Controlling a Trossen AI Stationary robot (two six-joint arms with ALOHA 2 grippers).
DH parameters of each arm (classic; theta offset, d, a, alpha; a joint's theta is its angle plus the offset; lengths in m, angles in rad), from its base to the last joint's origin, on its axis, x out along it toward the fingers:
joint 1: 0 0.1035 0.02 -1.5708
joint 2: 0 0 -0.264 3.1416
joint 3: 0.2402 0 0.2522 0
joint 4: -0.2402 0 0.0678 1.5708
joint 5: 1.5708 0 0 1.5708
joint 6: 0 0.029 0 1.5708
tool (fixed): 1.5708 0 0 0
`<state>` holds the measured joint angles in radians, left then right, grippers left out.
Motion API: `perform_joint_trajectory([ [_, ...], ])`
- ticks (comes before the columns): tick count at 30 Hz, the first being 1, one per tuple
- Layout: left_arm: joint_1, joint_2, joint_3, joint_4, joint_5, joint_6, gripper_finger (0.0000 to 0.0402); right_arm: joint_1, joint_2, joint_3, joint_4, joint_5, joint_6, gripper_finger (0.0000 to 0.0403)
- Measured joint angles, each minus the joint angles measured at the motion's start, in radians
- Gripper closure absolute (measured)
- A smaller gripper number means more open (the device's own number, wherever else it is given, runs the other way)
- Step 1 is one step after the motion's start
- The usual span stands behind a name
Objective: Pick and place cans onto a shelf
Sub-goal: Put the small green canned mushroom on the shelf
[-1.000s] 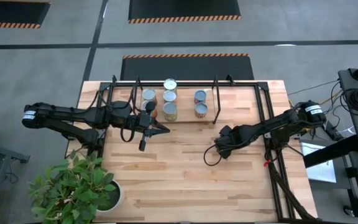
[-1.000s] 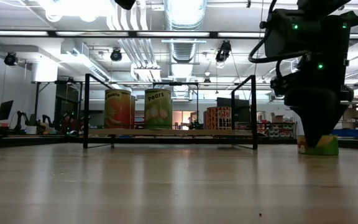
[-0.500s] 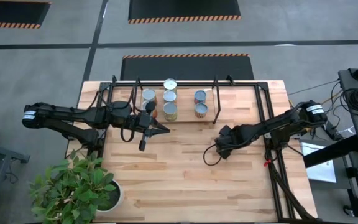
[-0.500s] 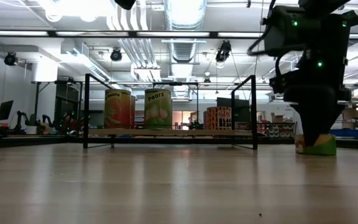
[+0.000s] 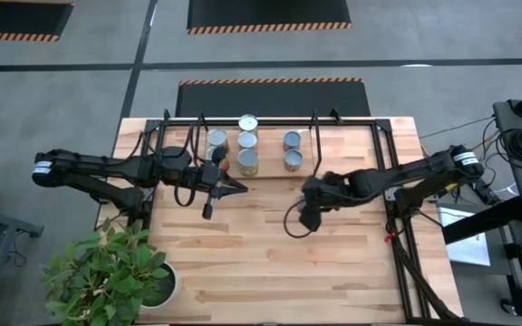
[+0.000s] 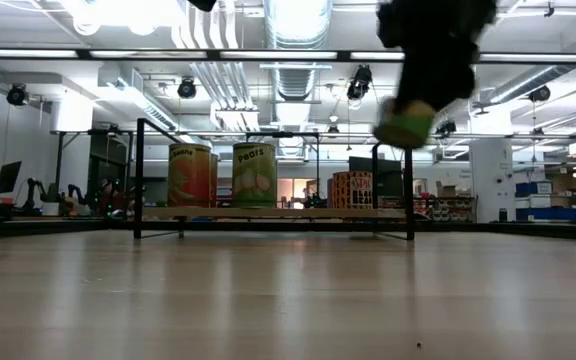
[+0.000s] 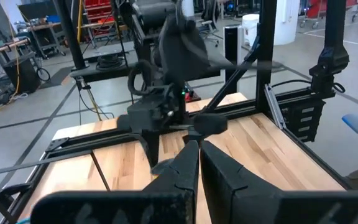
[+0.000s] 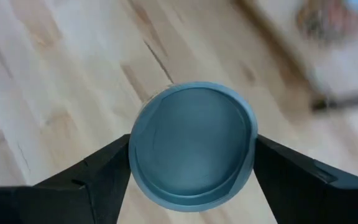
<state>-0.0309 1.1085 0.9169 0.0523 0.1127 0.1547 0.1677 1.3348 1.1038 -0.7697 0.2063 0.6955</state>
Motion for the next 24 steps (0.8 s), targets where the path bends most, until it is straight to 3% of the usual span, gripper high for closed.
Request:
perform_joint_trajectory([
  [13, 0.0, -0.059, -0.007, -0.027, 0.0, 0.005, 0.0401, -0.153, 0.254, 0.405, -0.042, 0.031, -0.59, 0.0108],
  [19, 0.0, -0.059, -0.009, -0.038, 0.0, 0.005, 0.0401, -0.284, 0.344, 0.473, -0.066, 0.016, -0.777, 0.0108],
  [24, 0.0, -0.061, -0.01, -0.046, 0.0, 0.005, 0.0401, -0.379, 0.386, 0.478, -0.049, -0.097, -0.859, 0.0108],
])
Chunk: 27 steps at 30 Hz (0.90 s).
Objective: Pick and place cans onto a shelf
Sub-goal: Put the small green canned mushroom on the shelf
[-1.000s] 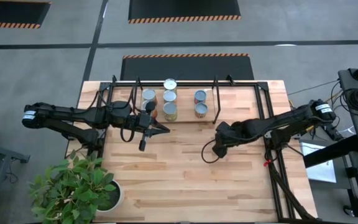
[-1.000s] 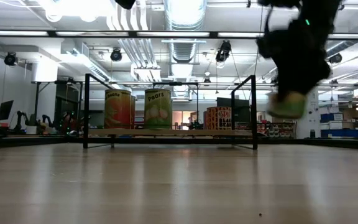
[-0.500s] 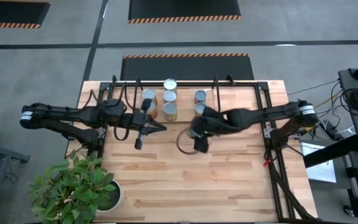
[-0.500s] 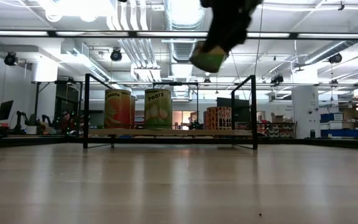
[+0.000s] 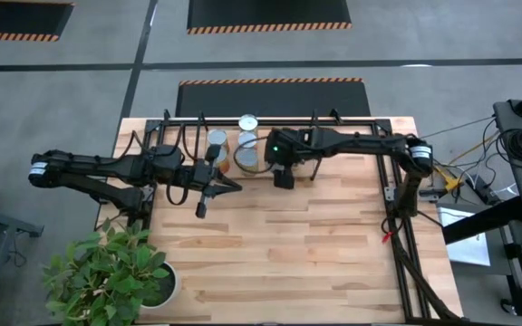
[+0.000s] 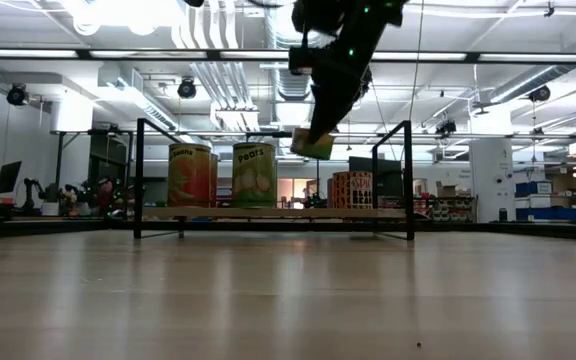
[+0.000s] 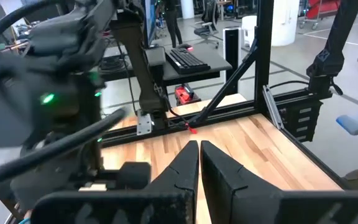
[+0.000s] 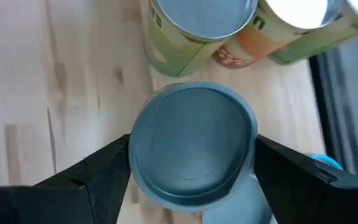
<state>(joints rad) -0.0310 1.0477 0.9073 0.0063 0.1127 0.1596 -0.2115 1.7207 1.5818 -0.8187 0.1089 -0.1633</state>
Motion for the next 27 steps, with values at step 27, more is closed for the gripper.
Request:
perform_joint_trajectory([
  [27, 0.0, 0.0, 0.0, 0.001, 0.0, 0.015, 0.0401, -0.058, 0.162, -0.009, 0.121, -0.03, -0.145, 0.0108],
])
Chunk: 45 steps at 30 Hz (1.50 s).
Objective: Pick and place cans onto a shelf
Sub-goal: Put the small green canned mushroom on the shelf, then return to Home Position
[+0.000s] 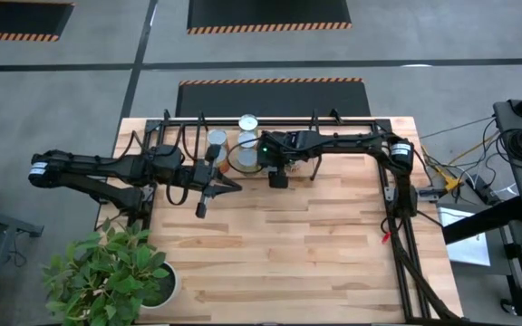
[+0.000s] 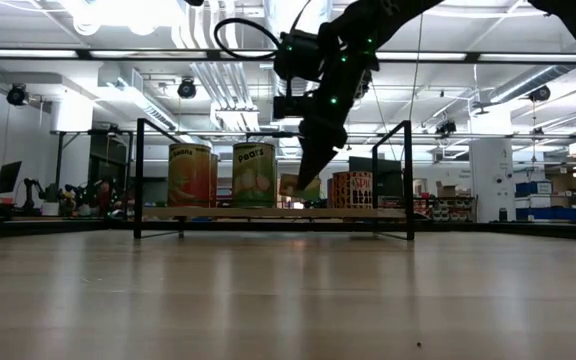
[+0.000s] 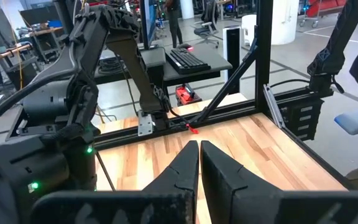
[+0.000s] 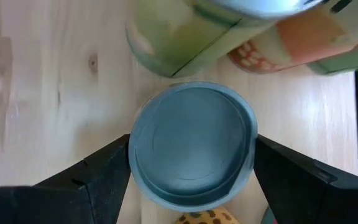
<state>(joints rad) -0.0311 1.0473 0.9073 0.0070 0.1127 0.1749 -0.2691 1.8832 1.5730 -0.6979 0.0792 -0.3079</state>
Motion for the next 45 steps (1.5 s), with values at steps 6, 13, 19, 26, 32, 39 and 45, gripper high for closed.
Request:
perform_joint_trajectory([
  [6, 0.0, 0.0, 0.0, 0.0, 0.0, 0.0, 0.0401, 0.0, 0.028, 0.0, 0.006, 0.002, -0.001, 0.0107],
  [13, 0.0, 0.0, 0.0, 0.0, 0.0, 0.0, 0.0401, -0.005, 0.043, 0.0, 0.006, 0.003, -0.006, 0.0077],
  [19, 0.0, 0.0, 0.001, 0.0, 0.0, 0.0, 0.0401, -0.005, 0.043, 0.002, -0.002, 0.011, -0.007, 0.0052],
  [26, 0.0, 0.0, 0.001, 0.0, 0.0, 0.0, 0.0401, -0.005, 0.036, 0.045, -0.029, 0.026, -0.009, 0.005],
  [32, 0.0, 0.0, 0.001, -0.001, 0.0, 0.0, 0.0401, -0.004, 0.034, 0.121, -0.141, 0.026, -0.006, 0.0051],
  [39, 0.0, 0.0, 0.001, -0.012, 0.0, -0.002, 0.0401, -0.004, -0.011, 0.181, -0.26, 0.027, 0.006, 0.0063],
  [45, 0.0, 0.0, 0.001, -0.025, 0.0, -0.004, 0.0401, -0.004, -0.099, 0.144, -0.292, 0.025, 0.034, 0.0127],
])
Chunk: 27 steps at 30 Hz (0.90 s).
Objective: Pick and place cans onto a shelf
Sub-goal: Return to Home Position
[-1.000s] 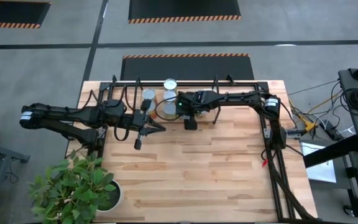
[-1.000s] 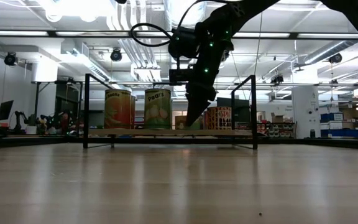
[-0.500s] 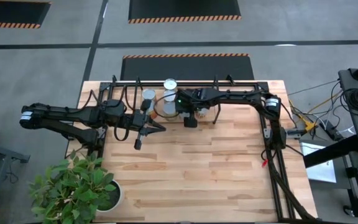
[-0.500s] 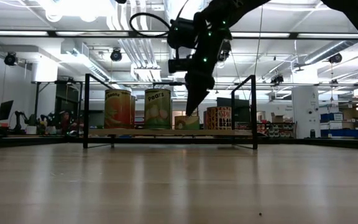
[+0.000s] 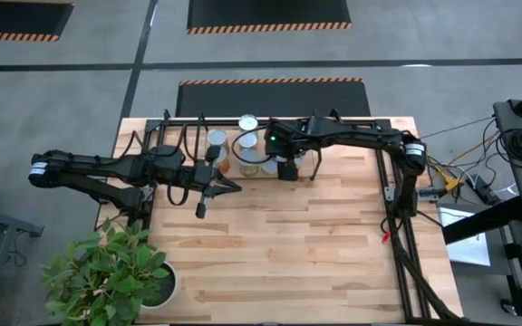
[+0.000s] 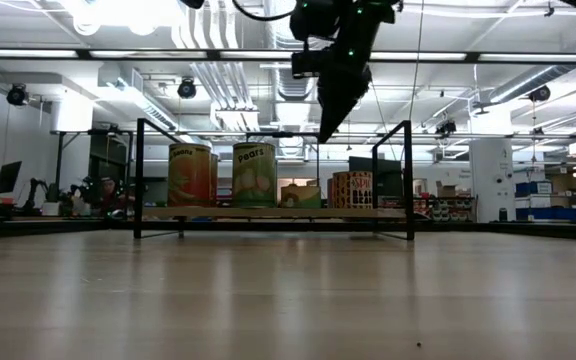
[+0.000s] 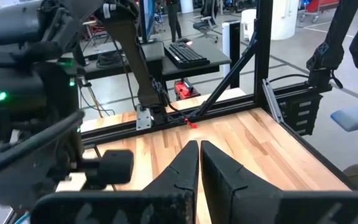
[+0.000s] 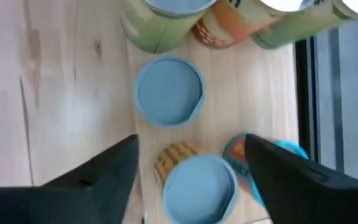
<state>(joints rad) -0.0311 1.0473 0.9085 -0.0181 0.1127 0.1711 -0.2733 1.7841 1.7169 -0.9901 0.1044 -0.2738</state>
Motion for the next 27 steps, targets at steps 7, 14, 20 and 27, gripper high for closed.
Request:
perform_joint_trajectory([
  [7, 0.0, 0.0, 0.0, -0.006, 0.0, -0.005, 0.0401, 0.0, -0.102, -0.146, 0.061, 0.001, 0.02, 0.0247],
  [14, 0.0, -0.001, 0.0, -0.017, 0.0, -0.007, 0.0401, 0.002, -0.279, -0.365, 0.327, 0.0, 0.015, 0.0344],
  [20, 0.0, -0.018, 0.0, -0.059, 0.0, 0.001, 0.0401, 0.031, -0.479, -0.593, 0.621, -0.009, -0.012, 0.0387],
  [27, 0.0, -0.116, 0.0, -0.067, 0.0, 0.003, 0.0401, 0.045, -0.692, -0.83, 0.92, -0.078, -0.041, 0.0394],
])
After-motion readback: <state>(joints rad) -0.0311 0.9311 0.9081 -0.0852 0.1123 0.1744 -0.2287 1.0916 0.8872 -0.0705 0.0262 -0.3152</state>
